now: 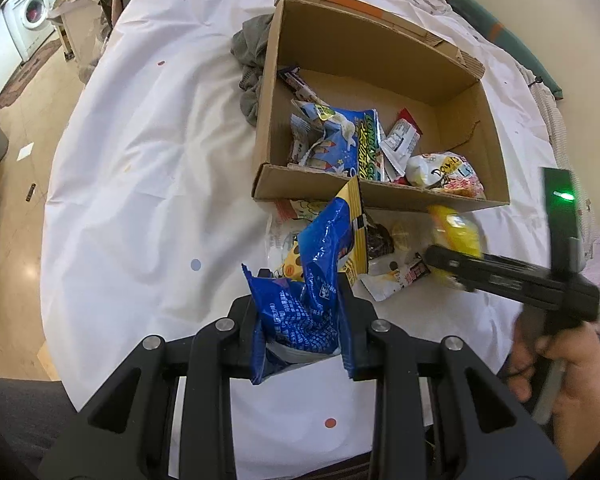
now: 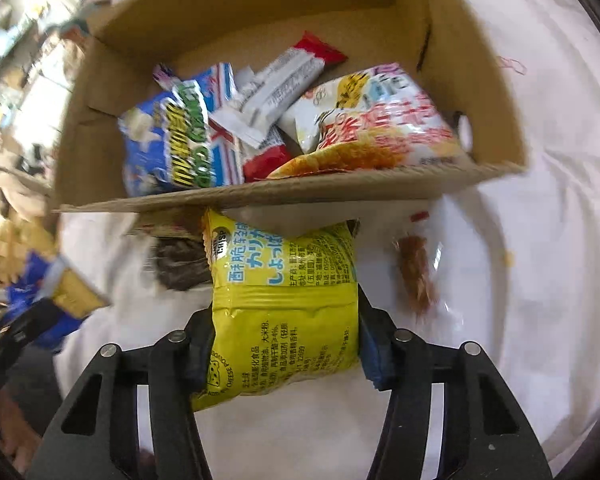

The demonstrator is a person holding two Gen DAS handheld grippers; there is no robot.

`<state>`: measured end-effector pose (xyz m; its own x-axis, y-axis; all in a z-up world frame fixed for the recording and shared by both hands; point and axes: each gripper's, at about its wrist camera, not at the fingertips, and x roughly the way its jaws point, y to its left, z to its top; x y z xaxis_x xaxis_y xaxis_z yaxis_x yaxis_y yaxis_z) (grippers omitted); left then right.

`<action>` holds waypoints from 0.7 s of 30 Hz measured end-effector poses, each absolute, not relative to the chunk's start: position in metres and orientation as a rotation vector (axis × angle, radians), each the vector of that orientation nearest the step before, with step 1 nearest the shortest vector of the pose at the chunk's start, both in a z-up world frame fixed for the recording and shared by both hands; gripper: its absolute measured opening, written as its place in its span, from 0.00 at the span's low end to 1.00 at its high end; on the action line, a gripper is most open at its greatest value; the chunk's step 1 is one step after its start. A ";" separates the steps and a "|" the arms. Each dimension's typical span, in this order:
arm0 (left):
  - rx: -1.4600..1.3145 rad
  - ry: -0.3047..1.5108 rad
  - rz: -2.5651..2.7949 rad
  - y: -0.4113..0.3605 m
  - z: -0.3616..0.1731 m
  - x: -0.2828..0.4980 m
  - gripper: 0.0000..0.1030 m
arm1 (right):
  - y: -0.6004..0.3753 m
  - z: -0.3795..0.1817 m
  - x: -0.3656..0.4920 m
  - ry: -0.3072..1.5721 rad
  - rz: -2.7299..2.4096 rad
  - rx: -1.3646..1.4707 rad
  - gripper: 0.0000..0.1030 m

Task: Organize snacks
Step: 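Carry the blue bag and yellow bag over the box with both grippers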

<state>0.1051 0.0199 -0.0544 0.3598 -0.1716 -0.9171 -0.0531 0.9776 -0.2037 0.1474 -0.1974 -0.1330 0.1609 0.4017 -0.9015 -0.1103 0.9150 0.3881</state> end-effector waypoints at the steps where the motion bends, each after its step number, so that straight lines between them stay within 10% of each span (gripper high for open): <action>1: -0.209 1.201 -0.069 0.020 -0.055 0.106 0.25 | -0.202 -0.128 0.144 1.355 0.393 0.292 0.55; 21: -0.131 1.047 -0.026 0.025 -0.020 0.100 0.25 | -0.277 -0.043 0.129 0.951 0.738 0.963 0.55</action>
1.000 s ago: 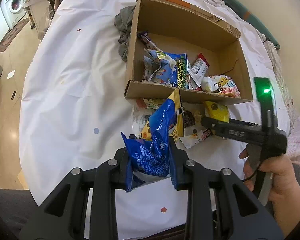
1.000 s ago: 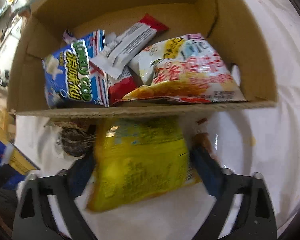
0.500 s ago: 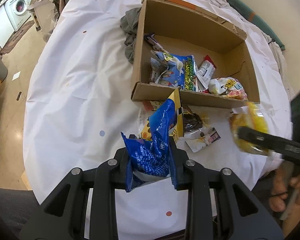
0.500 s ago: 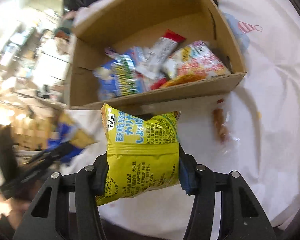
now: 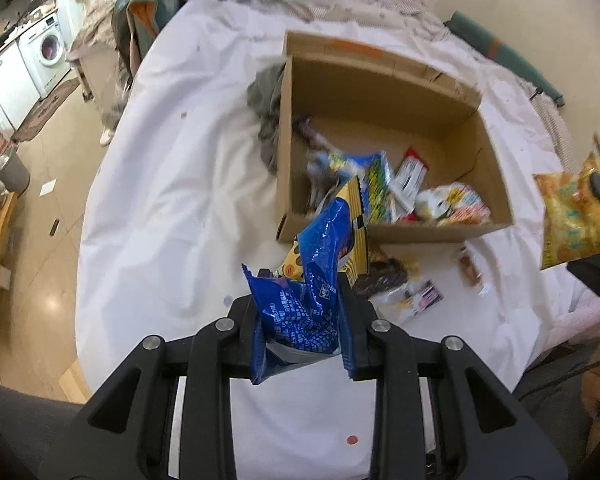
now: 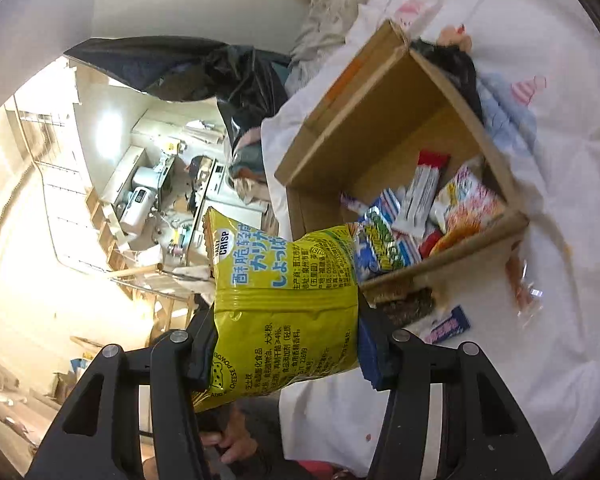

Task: Organize snacks
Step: 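Carry the blue bag and yellow bag over the box with both grippers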

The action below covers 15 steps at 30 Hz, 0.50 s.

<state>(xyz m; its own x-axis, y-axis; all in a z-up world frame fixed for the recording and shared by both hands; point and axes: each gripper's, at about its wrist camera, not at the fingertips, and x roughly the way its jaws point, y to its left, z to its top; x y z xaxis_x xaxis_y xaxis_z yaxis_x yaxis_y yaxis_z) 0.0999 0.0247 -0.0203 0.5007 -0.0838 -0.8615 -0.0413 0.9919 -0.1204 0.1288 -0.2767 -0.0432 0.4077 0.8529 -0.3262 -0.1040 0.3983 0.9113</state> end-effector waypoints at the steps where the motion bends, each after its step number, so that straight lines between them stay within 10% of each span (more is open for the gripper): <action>1: -0.133 1.034 -0.025 0.025 -0.014 0.103 0.25 | -0.278 -0.040 0.131 0.946 0.733 0.954 0.55; 15: -0.060 0.969 -0.048 0.009 0.020 0.183 0.25 | -0.264 -0.018 0.185 0.918 0.580 0.635 0.55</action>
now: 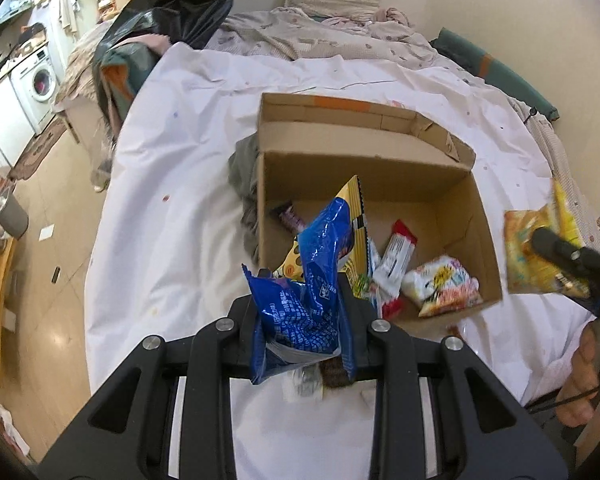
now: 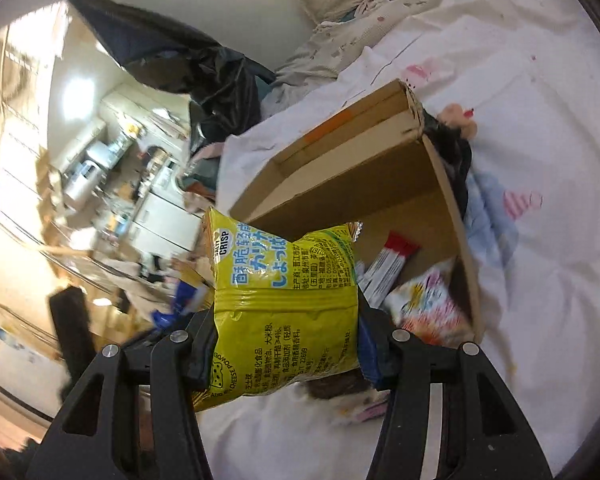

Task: Organize snacks
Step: 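Carry the blue bag and yellow bag over the box with both grippers, then open both grippers to drop the bags into the box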

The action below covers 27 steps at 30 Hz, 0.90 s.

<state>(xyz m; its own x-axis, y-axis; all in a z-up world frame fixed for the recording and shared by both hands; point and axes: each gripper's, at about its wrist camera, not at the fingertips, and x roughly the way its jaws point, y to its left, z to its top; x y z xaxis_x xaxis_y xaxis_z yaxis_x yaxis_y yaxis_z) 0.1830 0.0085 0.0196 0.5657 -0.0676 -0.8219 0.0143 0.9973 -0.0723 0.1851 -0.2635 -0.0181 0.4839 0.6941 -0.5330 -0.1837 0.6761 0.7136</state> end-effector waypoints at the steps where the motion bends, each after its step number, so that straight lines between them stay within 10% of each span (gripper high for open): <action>1: -0.050 0.967 -0.048 0.006 0.018 0.188 0.25 | -0.264 -0.020 0.187 0.923 0.574 0.622 0.55; 27: -0.022 0.989 -0.076 -0.013 -0.038 0.242 0.26 | -0.234 -0.080 0.233 1.119 0.436 0.536 0.57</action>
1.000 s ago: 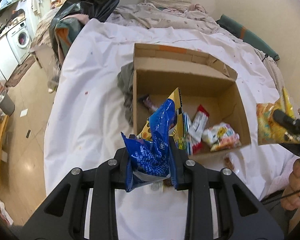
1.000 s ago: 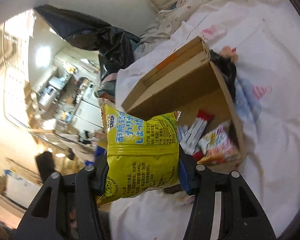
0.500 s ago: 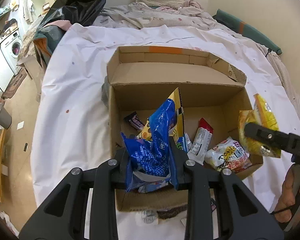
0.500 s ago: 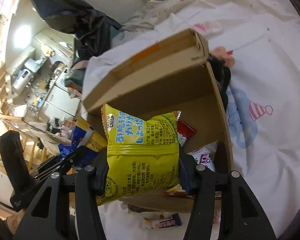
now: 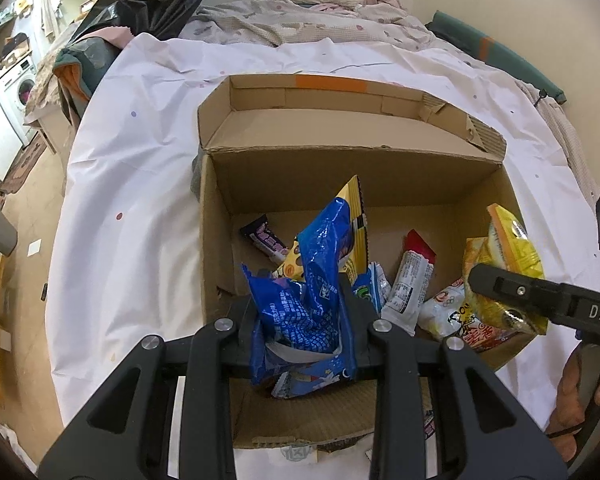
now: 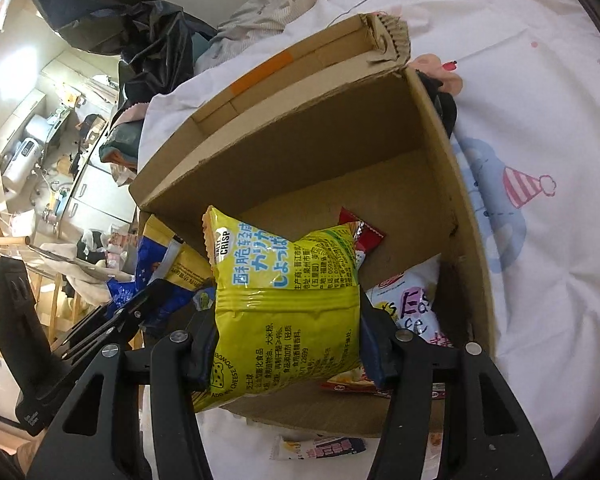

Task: Organize snacks
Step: 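Open both grippers to drop the bags into the box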

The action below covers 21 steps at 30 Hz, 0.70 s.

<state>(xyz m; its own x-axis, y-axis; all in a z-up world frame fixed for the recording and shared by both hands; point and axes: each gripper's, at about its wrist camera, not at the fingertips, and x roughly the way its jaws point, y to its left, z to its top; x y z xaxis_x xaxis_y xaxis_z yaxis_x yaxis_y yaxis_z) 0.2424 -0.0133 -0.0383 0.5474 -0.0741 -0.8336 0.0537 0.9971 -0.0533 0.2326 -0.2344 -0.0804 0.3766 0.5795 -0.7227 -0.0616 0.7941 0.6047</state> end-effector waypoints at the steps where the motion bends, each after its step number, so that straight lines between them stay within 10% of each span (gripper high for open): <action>1: -0.018 0.989 -0.076 -0.014 -0.039 0.243 0.26 | -0.234 -0.081 0.233 1.120 0.436 0.536 0.57; 13: -0.024 1.006 -0.069 -0.014 -0.040 0.243 0.33 | -0.237 -0.077 0.231 1.101 0.411 0.543 0.83; 18: -0.029 0.977 -0.051 -0.015 -0.033 0.239 0.81 | -0.240 -0.077 0.232 1.099 0.399 0.548 0.84; 21: -0.032 0.958 -0.056 -0.015 -0.029 0.237 0.84 | -0.240 -0.077 0.232 1.098 0.395 0.548 0.84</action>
